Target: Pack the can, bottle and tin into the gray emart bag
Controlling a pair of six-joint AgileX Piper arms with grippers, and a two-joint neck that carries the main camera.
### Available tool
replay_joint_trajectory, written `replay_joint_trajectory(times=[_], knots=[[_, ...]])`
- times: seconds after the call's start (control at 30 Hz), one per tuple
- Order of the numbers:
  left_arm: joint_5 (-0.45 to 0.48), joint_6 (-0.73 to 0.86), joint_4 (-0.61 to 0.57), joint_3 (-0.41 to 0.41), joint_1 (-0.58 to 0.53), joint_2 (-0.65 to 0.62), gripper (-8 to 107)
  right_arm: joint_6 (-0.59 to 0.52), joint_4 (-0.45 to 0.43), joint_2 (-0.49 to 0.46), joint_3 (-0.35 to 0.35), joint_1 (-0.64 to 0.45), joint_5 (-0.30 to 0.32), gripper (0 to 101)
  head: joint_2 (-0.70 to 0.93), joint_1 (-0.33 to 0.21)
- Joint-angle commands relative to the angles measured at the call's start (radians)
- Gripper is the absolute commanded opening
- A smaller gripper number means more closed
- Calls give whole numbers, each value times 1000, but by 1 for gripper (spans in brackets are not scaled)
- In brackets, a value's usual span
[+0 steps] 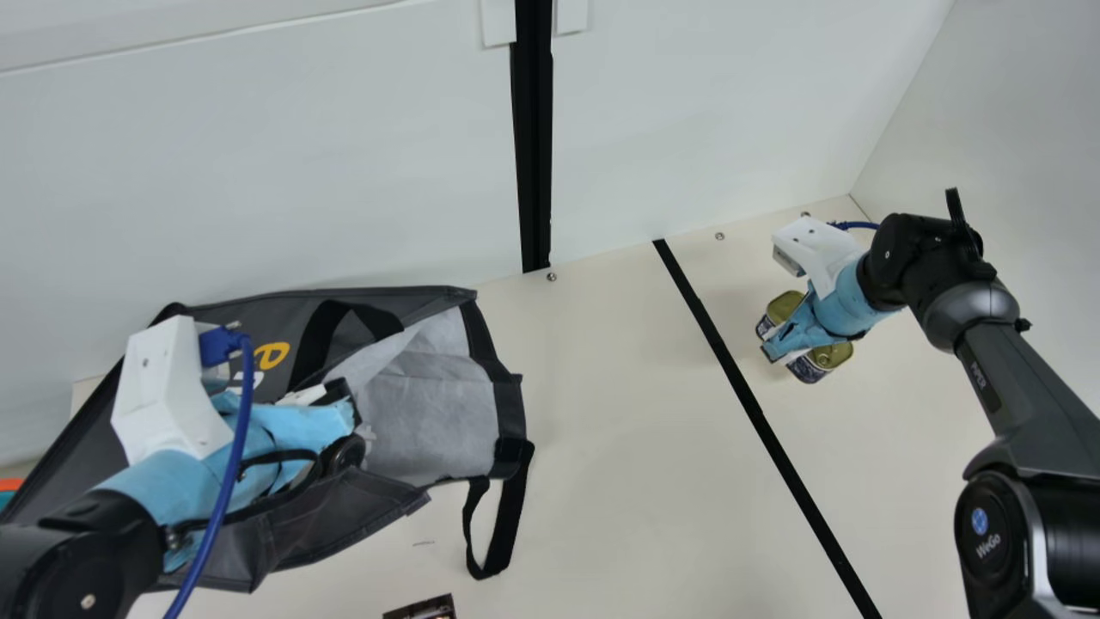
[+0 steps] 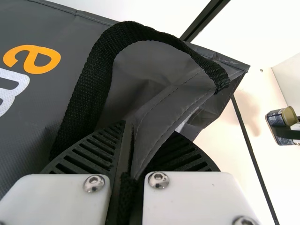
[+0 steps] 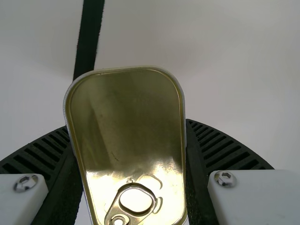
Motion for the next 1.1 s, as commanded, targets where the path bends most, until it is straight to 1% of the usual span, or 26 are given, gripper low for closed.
replay_joint_trajectory(times=[0.0,0.5,1.07], knots=[[0,0,0,0,0,0,10,-3,-1,-14,9,6,-4,0,-1,-23],[0,0,0,0,0,0,10,-11,4,-109,61,70,5,0,-1,-23],[0,0,0,0,0,0,10,-13,7,-226,152,160,11,0,-1,-23]])
